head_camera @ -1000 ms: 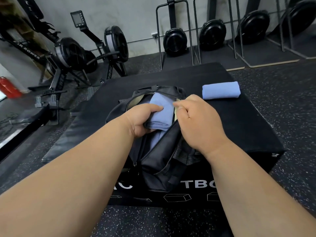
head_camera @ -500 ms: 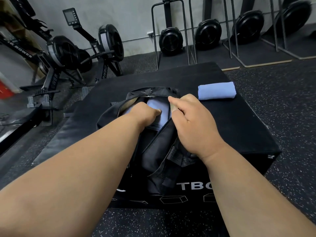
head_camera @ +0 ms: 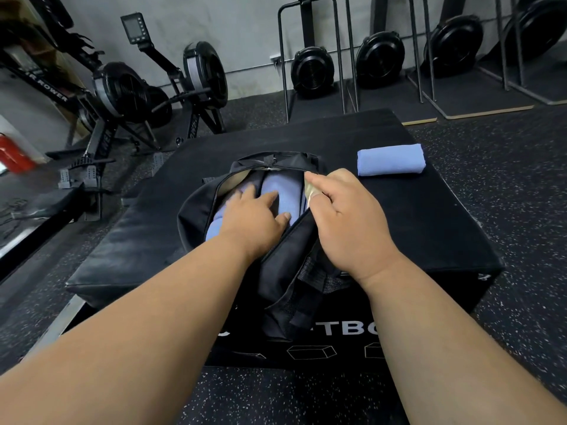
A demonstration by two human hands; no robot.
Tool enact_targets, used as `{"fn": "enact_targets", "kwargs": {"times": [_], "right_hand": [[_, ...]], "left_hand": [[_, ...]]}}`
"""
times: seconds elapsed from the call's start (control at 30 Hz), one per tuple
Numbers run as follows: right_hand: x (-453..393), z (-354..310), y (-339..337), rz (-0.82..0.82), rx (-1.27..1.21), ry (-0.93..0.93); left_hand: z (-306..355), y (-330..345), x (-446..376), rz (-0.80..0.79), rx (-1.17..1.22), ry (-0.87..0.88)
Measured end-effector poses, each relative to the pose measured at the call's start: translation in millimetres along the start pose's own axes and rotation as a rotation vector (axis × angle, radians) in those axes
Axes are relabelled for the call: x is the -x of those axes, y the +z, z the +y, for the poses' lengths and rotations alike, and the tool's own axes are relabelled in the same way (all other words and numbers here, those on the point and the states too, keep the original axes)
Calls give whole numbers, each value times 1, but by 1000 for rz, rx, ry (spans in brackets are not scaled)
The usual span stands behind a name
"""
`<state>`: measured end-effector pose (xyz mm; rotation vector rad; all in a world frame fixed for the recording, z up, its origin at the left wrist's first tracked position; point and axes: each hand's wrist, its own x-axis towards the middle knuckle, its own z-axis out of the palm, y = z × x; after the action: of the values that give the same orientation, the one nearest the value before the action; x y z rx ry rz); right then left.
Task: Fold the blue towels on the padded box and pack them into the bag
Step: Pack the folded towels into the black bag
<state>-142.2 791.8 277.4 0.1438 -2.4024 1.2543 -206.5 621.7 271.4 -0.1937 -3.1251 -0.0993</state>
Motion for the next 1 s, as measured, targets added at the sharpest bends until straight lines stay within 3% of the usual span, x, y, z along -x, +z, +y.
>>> {"fn": "enact_targets", "kwargs": {"times": [0.13, 0.23, 0.4, 0.5, 0.63, 0.73, 0.87, 1.0], "right_hand": [[1, 1, -1, -8, -31, 15], [2, 1, -2, -21, -65, 11], [6, 6, -8, 9, -321, 15], [6, 17, -11, 153, -421, 44], [2, 36, -22, 368, -577, 216], [-5, 51, -32, 469, -709, 399], [-9, 73, -49, 549, -764, 526], [-10, 97, -70, 636, -843, 641]], "left_hand": [[-5, 8, -3, -188, 109, 49], [-12, 3, -5, -169, 147, 60], [-12, -31, 4, 33, 368, 8], [-9, -65, 5, 221, 616, -61], [23, -115, 0, 322, 845, -68], [67, -141, -9, 281, 761, 26], [130, -144, -37, 77, 456, 126], [177, -111, -89, -157, 290, 58]]}}
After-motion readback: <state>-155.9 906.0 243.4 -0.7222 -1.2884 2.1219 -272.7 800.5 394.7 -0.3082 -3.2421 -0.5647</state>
